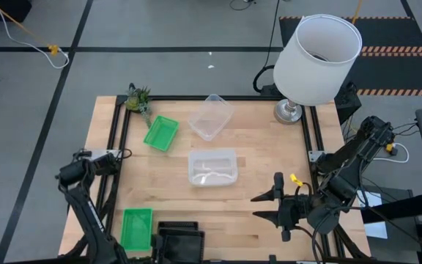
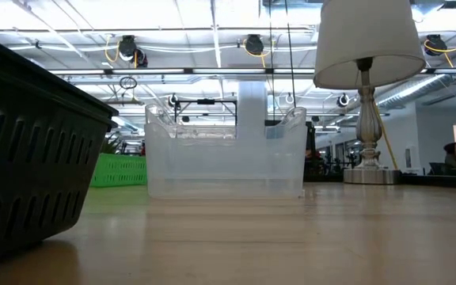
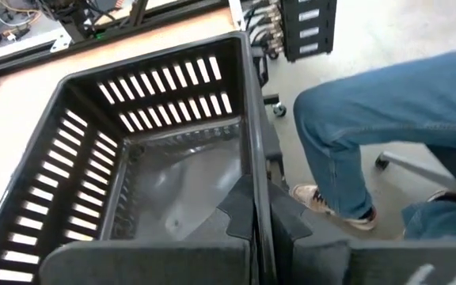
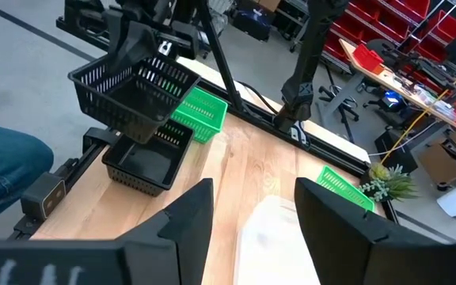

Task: Stack baskets by color
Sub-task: Stack the top black bin on the bottom stacked black bins

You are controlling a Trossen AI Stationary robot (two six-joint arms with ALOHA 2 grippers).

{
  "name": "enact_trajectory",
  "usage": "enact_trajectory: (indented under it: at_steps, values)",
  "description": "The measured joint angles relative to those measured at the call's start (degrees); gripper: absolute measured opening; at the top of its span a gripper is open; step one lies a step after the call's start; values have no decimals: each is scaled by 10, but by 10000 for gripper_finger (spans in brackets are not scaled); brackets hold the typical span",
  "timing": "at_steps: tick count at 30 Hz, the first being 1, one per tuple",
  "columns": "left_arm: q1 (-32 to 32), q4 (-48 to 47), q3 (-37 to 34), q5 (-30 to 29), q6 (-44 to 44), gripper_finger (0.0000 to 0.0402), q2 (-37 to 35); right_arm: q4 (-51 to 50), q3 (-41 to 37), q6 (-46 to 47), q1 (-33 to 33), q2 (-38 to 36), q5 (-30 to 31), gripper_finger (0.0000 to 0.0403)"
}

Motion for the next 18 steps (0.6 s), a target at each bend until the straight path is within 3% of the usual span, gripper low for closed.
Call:
enact_trajectory:
  at_steps: [8, 18]
  values:
    - [0, -19, -2, 0, -19, 11, 14, 0, 0, 0, 0, 0, 0, 171]
    - [2, 9, -77, -1, -65, 13, 13, 0, 0, 0, 0, 0, 0, 171]
